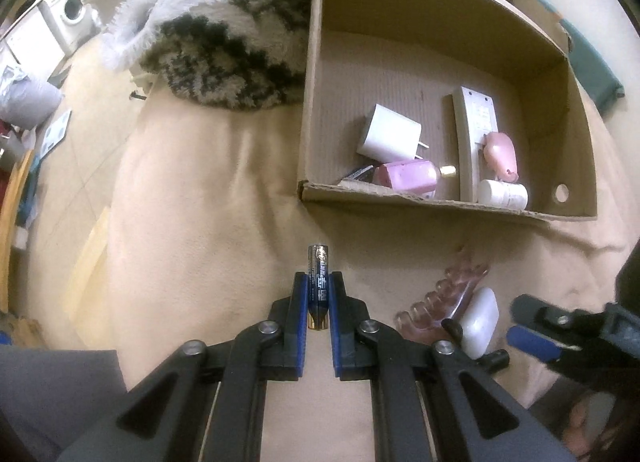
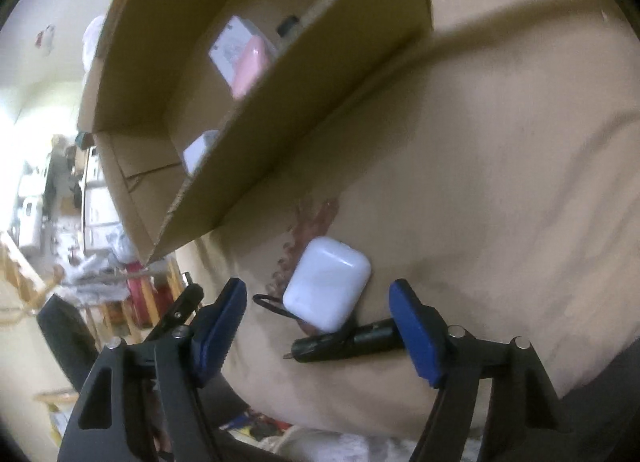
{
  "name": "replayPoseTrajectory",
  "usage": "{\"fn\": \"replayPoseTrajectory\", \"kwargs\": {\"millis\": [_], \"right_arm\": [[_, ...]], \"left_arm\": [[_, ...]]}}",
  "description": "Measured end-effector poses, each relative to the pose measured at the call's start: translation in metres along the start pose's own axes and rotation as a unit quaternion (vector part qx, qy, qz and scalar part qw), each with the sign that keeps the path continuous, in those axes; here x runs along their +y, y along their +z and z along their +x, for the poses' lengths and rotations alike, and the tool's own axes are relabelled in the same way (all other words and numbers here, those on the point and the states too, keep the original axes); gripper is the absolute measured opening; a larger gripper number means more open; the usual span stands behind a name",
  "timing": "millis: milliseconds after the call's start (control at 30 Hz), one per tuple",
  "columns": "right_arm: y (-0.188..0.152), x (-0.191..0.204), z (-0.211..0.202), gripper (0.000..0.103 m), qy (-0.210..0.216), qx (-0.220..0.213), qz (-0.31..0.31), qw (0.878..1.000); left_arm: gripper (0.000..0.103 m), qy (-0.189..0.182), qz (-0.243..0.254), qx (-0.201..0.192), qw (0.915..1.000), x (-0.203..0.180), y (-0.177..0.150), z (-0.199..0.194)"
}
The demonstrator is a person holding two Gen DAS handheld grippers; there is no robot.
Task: Organize rigid objects
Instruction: 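Grasp the white earbud case with the right gripper, then carry the earbud case into the box with the right gripper while the left carries the battery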
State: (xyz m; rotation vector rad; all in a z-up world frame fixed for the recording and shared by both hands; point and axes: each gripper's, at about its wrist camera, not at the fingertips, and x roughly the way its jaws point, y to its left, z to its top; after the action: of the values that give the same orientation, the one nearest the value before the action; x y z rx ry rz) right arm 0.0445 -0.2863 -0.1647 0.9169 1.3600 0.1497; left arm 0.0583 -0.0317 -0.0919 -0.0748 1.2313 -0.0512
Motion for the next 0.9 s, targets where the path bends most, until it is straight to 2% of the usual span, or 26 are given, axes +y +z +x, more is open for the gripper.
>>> {"fn": "replayPoseTrajectory", "kwargs": {"millis": [167,300,333,400,633,900], "right_arm": [[-0.004,0.001,0.017,0.073,-0.014,-0.005,0.031,0.999],[-0.007,0.018,0.035,0.069,-0.068,-0.019,0.005,0.997],[-0.008,0.02,0.036,0.053,-0.078,-0.029,-0.001,0.997],[-0.01,0.022,0.035,0.047,-0.089,-0.04,-0.013,0.995],[-0.012,0.025,0.022,0.045,-0.08,-0.057,-0.031,0.995],[-0.019,0.047,-0.018,0.045,-0.067,-0.126,-0.067,0.987]], "left_arm": [[0.009,-0.003,-0.004,0.0,1.0,-0.008,0.008,-0.004],[0.009,-0.003,-0.004,0.0,1.0,-0.009,0.008,-0.002],[0.009,-0.002,-0.004,-0.001,1.0,-0.009,0.008,-0.003],[0.009,0.001,-0.003,-0.001,1.0,-0.009,0.007,-0.003],[0.009,0.006,-0.01,0.001,0.9999,-0.005,0.007,0.0],[0.009,0.025,-0.025,-0.011,0.9993,0.002,0.006,-0.004]]}}
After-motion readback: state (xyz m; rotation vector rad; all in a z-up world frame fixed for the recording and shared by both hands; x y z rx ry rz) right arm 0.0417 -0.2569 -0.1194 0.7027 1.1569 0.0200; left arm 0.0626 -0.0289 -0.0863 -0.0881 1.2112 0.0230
